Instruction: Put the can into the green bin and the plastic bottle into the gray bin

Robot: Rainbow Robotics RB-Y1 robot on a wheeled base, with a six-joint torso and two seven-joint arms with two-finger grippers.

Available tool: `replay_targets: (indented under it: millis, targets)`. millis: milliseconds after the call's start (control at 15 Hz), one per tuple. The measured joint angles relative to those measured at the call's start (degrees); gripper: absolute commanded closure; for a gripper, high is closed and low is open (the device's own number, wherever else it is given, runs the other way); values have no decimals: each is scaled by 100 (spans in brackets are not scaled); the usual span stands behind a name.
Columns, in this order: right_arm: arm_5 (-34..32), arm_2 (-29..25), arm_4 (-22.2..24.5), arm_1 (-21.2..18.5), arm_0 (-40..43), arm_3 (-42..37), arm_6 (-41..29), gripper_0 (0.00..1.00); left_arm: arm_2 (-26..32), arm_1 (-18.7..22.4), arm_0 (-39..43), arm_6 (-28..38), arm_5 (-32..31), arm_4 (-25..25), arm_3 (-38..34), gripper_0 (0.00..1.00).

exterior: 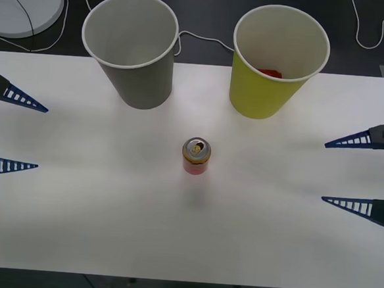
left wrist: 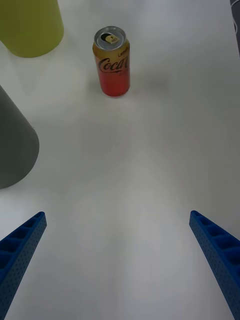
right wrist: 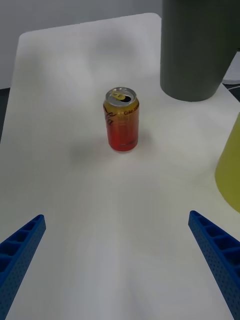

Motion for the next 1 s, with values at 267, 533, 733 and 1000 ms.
replay_targets:
  millis: [267,533,733,1000]
  targets:
    - [1247,837,-559,0,208,1,61,0,0,0,0,0,0,0,0,0]
    - [2303,1642,-1113,0,240,6,210,0,0,0,0,0,0,0,0,0]
    - [2939,2108,-1442,75,240,2,387,0,0,0,0,0,0,0,0,0]
    - [3197,2336,-1464,598,168,210,503,0,0,0,0,0,0,0,0,0]
